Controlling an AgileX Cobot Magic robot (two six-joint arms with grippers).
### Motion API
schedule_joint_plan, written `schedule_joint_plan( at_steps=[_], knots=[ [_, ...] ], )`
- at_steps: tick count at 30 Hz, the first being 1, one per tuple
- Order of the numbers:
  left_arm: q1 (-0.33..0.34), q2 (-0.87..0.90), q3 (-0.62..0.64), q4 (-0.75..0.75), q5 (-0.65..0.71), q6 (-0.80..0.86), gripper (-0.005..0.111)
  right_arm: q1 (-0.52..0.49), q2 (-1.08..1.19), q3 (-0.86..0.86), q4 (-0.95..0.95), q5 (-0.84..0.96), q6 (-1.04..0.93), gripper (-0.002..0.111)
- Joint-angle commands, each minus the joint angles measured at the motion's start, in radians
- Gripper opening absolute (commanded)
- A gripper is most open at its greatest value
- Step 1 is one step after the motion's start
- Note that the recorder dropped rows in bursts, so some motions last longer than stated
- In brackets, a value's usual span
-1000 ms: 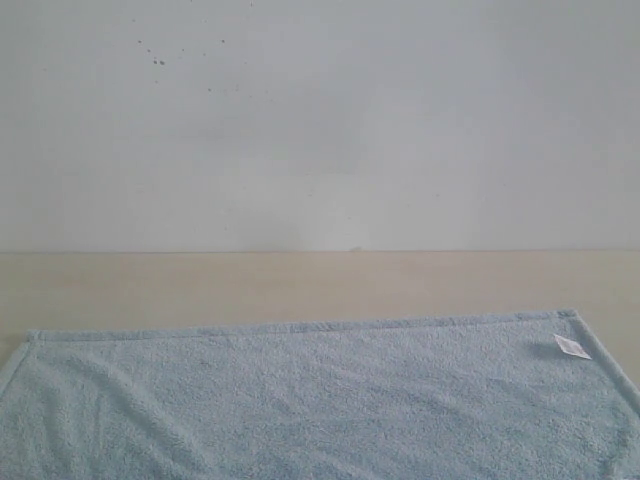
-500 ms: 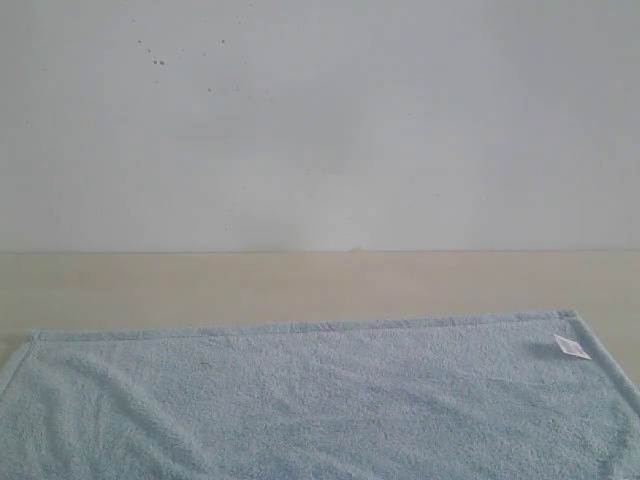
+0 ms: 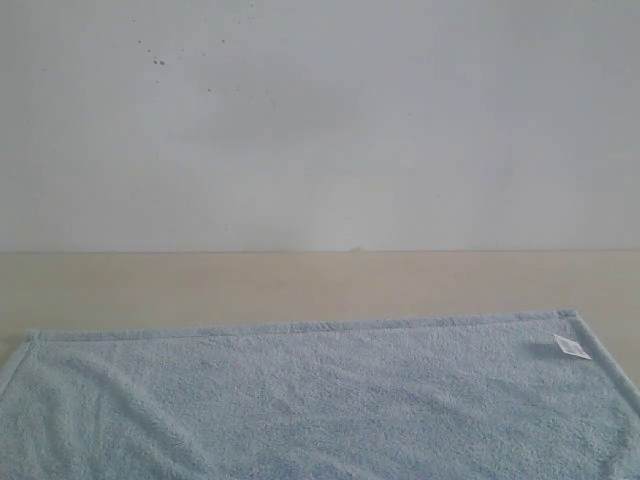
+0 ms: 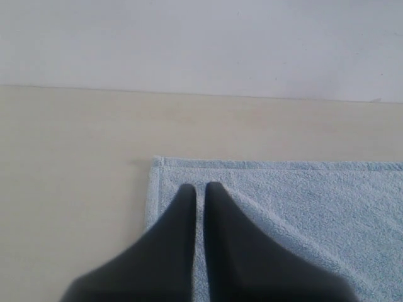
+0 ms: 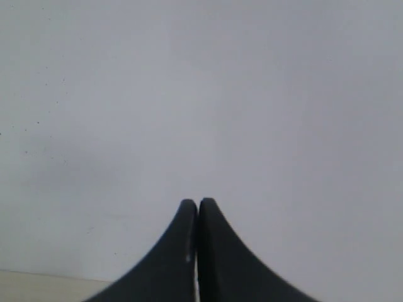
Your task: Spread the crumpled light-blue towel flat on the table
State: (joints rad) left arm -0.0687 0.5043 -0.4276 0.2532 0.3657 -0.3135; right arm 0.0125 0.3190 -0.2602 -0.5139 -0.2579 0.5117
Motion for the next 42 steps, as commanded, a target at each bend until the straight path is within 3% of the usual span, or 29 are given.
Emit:
schedule_joint_plan(
  at_steps=[1, 13, 32, 36, 42],
  knots=[
    [-0.006, -0.008, 0.001, -0.002, 0.002, -0.007, 0.004, -0.002, -0.068, 0.061, 0.0, -0.003, -0.049, 0.0],
    [-0.006, -0.008, 0.001, -0.002, 0.002, -0.007, 0.004, 0.0, -0.226, 0.17, 0.0, 0.003, -0.047, 0.0],
    [-0.006, -0.008, 0.001, -0.002, -0.001, -0.007, 0.004, 0.0, -0.23, 0.21, 0.002, -0.016, -0.017, 0.0],
    [-0.006, -0.008, 0.001, 0.0, 0.001, -0.007, 0.004, 0.0, -0.252, 0.26, 0.123, -0.09, -0.087, 0.0],
    [-0.006, -0.008, 0.001, 0.0, -0.001, -0.007, 0.004, 0.0, -0.276, 0.26, 0.289, 0.007, -0.284, 0.0]
  ],
)
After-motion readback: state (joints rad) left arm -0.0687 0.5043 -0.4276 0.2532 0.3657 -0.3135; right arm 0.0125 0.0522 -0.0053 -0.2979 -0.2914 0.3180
